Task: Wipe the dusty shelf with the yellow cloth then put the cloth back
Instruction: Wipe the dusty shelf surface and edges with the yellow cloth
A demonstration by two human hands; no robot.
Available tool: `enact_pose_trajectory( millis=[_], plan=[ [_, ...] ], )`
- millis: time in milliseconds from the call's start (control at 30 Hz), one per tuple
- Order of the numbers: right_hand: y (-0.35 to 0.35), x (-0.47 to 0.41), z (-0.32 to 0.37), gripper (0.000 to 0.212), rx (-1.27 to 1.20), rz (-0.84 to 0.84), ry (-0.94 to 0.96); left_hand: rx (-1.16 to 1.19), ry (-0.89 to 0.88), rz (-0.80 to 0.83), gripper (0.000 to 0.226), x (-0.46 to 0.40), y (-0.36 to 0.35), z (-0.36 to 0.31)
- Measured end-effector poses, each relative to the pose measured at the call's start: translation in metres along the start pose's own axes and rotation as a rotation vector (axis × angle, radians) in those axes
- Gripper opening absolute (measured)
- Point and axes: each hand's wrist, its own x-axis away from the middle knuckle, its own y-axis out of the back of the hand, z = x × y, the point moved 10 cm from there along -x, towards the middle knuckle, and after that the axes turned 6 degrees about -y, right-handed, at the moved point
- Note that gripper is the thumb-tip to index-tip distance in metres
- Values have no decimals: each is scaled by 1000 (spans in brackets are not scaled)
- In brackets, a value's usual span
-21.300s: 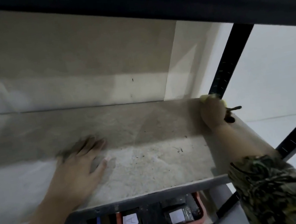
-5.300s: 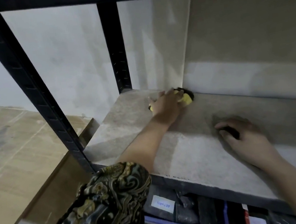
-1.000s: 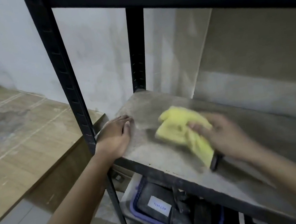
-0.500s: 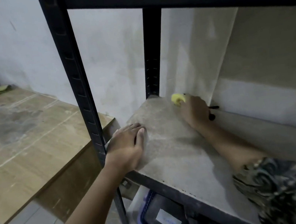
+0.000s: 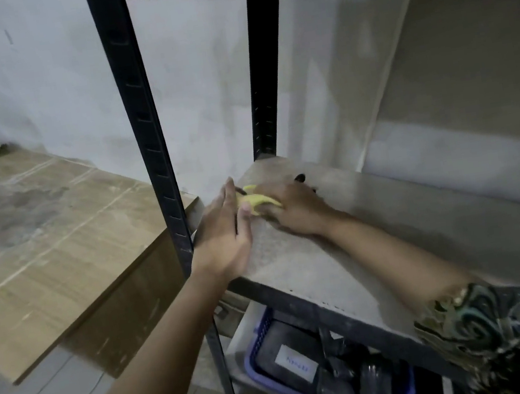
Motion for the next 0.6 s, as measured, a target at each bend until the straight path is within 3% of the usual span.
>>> enact_pose_trajectory(
  millis=[233, 333, 400, 467, 533, 600],
  plan=[
    [9, 113, 28, 38, -36, 179, -22, 93, -44, 26, 67, 5, 2, -6],
    [21, 166, 32, 27, -125, 271, -74, 25, -52, 105, 62, 4, -3, -9],
    [56, 185, 19, 15, -238, 110, -168, -63, -55, 169, 53, 1, -8, -10],
    [113, 191, -30, 13, -270, -238, -400, -144, -60, 220, 46, -1, -12, -10],
    [164, 198, -91, 27, -103, -474, -676, -197, -83, 269, 48, -3, -17, -11],
    [188, 194, -139, 32, 120, -522, -792, -237, -94, 317, 53, -4, -23, -10]
  ],
)
